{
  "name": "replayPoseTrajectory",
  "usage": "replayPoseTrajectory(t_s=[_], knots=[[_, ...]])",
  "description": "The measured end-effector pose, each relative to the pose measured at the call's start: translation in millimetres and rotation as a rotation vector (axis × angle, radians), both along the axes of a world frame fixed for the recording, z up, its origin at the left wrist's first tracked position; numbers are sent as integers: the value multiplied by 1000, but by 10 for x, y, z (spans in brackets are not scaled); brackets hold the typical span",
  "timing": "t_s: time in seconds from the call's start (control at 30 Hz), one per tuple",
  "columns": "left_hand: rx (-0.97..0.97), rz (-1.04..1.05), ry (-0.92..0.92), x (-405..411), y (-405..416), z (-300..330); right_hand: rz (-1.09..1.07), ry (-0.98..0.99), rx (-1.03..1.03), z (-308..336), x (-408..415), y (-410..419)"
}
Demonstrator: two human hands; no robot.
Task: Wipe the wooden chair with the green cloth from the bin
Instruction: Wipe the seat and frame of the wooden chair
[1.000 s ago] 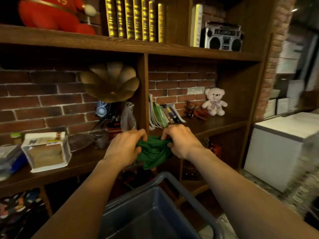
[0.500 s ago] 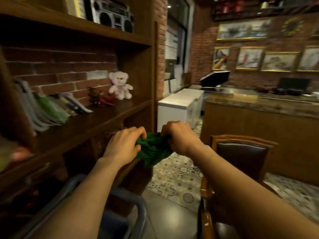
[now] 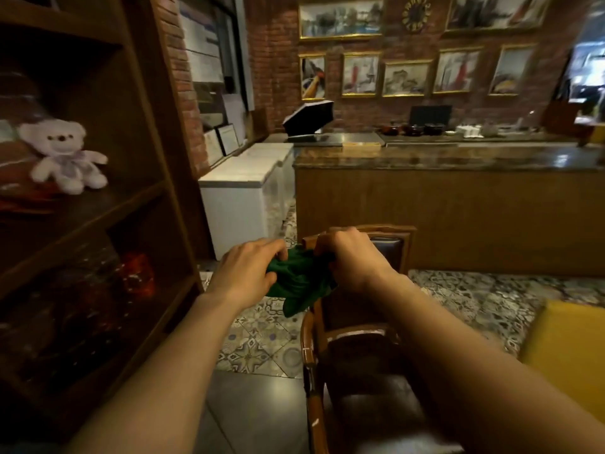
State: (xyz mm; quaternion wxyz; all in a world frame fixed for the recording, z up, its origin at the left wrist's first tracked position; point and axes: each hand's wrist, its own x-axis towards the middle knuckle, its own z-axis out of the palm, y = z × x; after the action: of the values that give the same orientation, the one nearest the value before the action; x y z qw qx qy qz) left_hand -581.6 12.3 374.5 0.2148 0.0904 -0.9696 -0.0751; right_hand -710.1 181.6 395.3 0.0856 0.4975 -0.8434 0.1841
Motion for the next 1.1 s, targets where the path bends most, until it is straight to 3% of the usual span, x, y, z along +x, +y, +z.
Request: replayPoseTrajectory(t_s=[0.17,0.53,0.8,1.1], knots=[[7,-50,-32,-620,4,-241,-49,-39,-31,-325,-474,108],[124,-137,-155,-1288,-396,-1210,-130,-167,106,-1277,-1041,-220],[175,-212,-173,-1713,-966,-1596,-194,-216,113,-1602,-1284,-719],[219,-218,-182,-2143,-1037,-1983,-189,-265,81,-2049,-1683,-823]])
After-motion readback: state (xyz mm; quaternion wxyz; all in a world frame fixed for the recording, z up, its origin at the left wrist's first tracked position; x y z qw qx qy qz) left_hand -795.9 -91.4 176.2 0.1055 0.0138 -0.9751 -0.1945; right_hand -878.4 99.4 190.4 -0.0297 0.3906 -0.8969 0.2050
